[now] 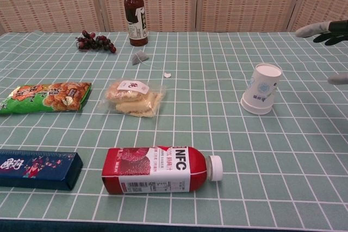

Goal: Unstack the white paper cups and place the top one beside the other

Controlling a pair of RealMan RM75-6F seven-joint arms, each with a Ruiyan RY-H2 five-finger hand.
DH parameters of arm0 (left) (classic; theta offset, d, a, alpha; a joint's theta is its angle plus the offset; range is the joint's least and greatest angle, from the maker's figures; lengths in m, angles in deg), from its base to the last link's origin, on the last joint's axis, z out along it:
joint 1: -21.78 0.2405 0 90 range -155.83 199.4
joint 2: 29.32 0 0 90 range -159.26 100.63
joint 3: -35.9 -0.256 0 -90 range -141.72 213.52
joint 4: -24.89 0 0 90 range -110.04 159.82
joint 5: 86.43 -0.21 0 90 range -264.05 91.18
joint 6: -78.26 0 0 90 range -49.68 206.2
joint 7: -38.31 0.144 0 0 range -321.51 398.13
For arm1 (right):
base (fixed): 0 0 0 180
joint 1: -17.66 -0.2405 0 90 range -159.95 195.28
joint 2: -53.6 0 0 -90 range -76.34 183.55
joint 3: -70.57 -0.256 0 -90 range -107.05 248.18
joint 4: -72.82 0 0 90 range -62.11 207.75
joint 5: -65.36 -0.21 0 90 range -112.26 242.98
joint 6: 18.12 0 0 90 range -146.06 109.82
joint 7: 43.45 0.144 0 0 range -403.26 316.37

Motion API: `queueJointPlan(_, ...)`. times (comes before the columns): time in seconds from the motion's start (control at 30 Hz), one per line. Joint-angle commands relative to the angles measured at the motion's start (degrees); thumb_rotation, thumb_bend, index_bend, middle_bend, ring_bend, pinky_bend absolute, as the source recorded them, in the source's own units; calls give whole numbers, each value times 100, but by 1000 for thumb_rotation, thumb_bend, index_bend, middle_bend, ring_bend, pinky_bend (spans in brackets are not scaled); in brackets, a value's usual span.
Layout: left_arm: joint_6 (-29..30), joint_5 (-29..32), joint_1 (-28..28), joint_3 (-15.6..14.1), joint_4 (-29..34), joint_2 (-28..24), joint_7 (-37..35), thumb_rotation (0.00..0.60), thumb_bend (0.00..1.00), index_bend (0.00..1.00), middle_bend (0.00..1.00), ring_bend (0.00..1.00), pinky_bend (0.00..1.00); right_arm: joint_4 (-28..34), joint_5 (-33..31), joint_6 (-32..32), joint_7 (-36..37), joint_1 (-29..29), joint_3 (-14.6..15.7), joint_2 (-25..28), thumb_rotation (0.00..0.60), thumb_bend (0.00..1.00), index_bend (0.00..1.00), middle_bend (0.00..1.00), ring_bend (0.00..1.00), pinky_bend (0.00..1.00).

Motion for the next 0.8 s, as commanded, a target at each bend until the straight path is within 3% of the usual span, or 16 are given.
queueJointPlan(0.03,4,-8,1,-2,1,-4,-12,600,403,215,190,148,182,8,-330,-322,1,-270,-164,-6,600,282,62,0,0,0)
queueJointPlan(0.33,30,-26,10,-3,20,-30,-56,600,403,215,190,148,182,-142,-855,-670,-175,-570,-293,-90,600,293,171,0,0,0)
queueJointPlan(0.8,65,-35,23,8,37,-54,-97,600,402,215,190,148,182,-338,-1324,-1100,-490,-937,-294,-302,600,294,172,0,0,0)
